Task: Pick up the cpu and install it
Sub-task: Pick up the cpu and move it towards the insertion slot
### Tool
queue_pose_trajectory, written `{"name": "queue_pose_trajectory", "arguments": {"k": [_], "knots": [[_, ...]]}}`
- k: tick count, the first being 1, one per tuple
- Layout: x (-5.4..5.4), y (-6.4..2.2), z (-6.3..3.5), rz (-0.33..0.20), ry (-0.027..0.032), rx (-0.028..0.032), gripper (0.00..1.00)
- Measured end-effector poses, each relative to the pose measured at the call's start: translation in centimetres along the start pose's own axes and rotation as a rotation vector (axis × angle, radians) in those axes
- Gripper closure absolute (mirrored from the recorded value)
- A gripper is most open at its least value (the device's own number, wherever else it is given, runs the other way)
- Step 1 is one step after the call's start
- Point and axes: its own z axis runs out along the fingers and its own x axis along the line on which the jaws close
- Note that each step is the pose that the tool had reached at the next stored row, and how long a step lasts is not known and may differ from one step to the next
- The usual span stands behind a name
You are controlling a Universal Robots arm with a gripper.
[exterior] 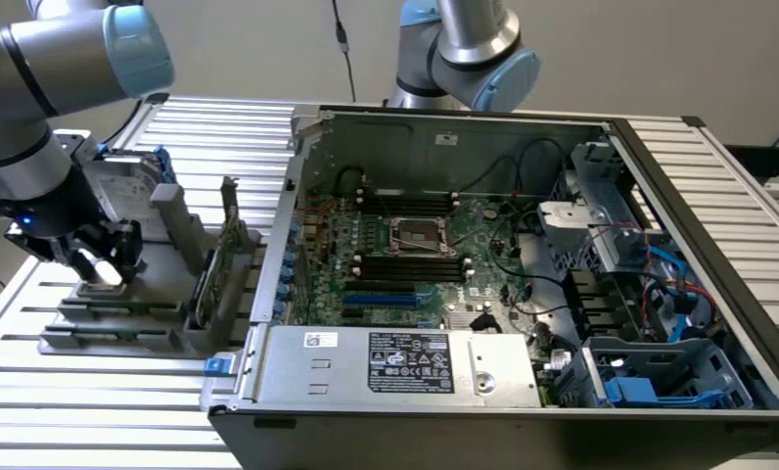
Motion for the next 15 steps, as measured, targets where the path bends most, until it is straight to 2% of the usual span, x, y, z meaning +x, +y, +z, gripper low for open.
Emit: {"name": "queue_pose_trajectory", "arguments": {"k": [6,15], "knots": [[0.0,0.1,-1.25,0.0,0.0033,0.0001,0.45],[0.1,0.43,-5.3,0.0,0.0036,0.0,0.45]]}}
